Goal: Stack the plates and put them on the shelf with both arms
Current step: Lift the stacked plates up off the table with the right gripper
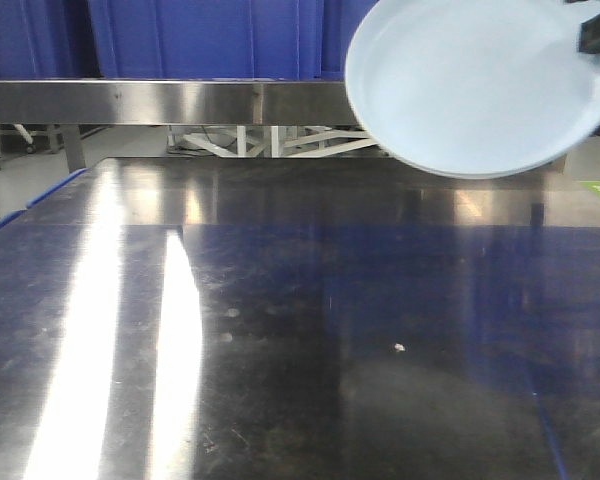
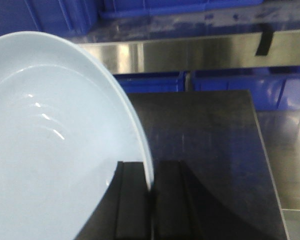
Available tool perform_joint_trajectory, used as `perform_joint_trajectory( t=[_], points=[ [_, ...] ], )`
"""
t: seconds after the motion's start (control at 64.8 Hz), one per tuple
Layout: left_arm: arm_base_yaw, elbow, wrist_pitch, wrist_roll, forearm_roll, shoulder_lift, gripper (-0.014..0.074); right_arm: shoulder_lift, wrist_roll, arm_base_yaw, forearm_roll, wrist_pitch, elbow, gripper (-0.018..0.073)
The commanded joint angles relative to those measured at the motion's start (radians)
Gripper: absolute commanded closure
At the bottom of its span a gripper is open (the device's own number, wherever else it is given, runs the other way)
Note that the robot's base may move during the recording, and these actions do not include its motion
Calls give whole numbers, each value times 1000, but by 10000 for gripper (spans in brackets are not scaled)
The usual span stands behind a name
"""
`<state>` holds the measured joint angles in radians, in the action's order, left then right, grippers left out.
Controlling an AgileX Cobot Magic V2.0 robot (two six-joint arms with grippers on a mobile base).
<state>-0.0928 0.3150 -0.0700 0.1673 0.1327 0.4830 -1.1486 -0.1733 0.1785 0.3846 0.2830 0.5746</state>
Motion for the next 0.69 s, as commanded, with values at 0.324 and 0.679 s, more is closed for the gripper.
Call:
perform_joint_trajectory(
  t=[0.324, 0.679],
  points=[
    [2, 35, -77, -4, 2, 2, 514, 428, -9, -5, -4, -55, -176, 511],
    [2, 35, -77, -4, 2, 2, 514, 661, -9, -5, -4, -300, -184, 511]
  ],
)
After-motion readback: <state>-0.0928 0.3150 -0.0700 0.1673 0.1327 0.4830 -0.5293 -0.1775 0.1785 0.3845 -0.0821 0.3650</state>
